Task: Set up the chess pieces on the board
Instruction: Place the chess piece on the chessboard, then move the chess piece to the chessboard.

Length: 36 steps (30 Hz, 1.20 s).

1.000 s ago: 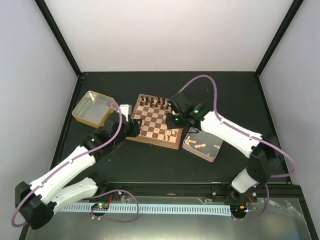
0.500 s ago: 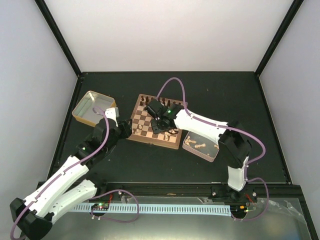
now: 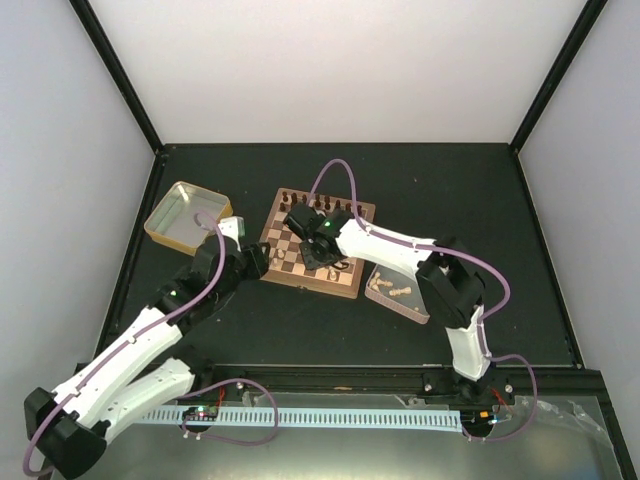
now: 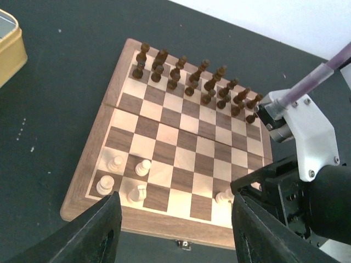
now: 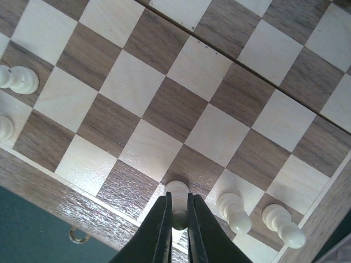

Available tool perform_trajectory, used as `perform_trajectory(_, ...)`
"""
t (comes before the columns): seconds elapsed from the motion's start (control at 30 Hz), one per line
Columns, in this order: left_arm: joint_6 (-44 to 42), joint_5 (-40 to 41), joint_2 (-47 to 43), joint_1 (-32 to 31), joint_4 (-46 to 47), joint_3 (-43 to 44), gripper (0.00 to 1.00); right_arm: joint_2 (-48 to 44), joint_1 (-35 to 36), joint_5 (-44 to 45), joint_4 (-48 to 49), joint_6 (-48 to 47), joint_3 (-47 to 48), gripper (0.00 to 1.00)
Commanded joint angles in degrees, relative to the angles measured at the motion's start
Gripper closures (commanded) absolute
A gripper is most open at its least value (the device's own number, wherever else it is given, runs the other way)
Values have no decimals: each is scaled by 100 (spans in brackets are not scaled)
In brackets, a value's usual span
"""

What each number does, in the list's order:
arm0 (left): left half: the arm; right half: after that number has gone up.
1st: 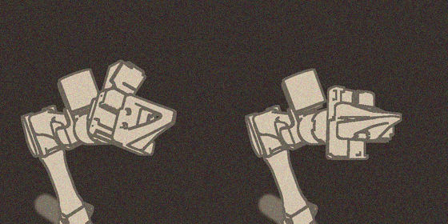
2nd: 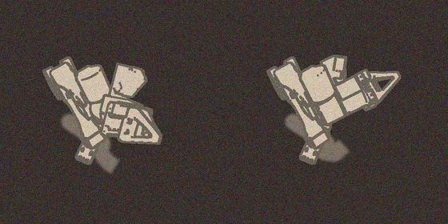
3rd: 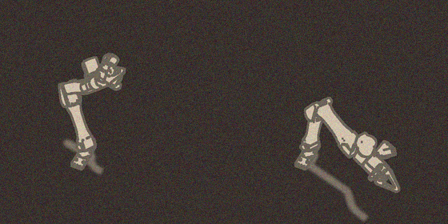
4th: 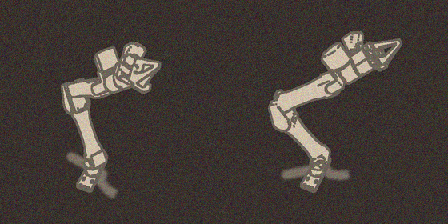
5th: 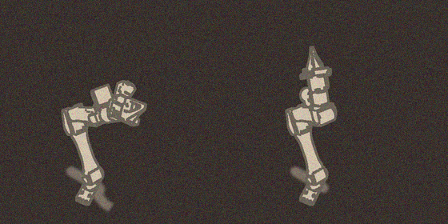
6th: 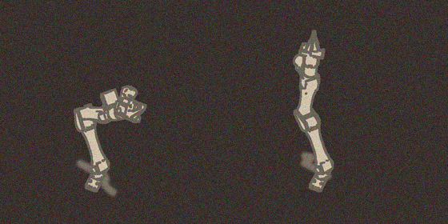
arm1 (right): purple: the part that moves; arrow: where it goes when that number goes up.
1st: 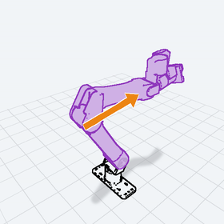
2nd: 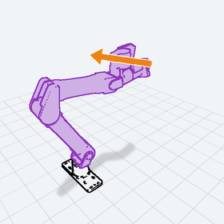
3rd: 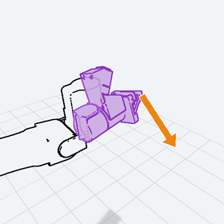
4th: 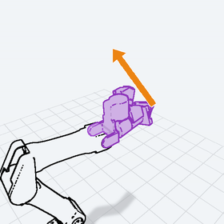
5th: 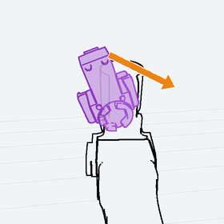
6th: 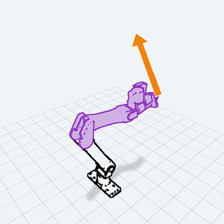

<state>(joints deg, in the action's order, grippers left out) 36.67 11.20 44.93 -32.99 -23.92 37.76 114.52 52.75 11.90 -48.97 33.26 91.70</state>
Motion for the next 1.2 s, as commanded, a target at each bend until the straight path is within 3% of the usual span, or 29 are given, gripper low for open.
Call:
perform_trajectory(0.0, 17, -237, 97, 47, 60, -58, 42, 67, 25, 133, 63, -31, 120, 89)
perform_trajectory(0.23, -56, -719, 398, 48, 228, -18, 34, -349, -27, -78, 370, 120, -86, 76)
perform_trajectory(0.43, -500, -1993, 1071, 49, 556, 212, 33, -1268, -327, -150, 932, 480, -832, 73)
perform_trajectory(0.6, -787, -2748, 2187, -59, 221, 827, 38, -2101, -643, -213, 1397, 801, -1733, 72)
perform_trajectory(0.77, -915, -2574, 3191, -456, 148, 1342, 40, -2757, -821, -235, 1654, 1017, -2539, 72)
perform_trajectory(0.97, -867, -2399, 3946, -569, 84, 1857, 51, -3391, -1005, -187, 1799, 1205, -3346, 72)
perform_trajectory(1.17, -819, -2273, 4584, -628, -188, 2248, 54, -3883, -1157, -46, 1804, 1274, -3759, 72)
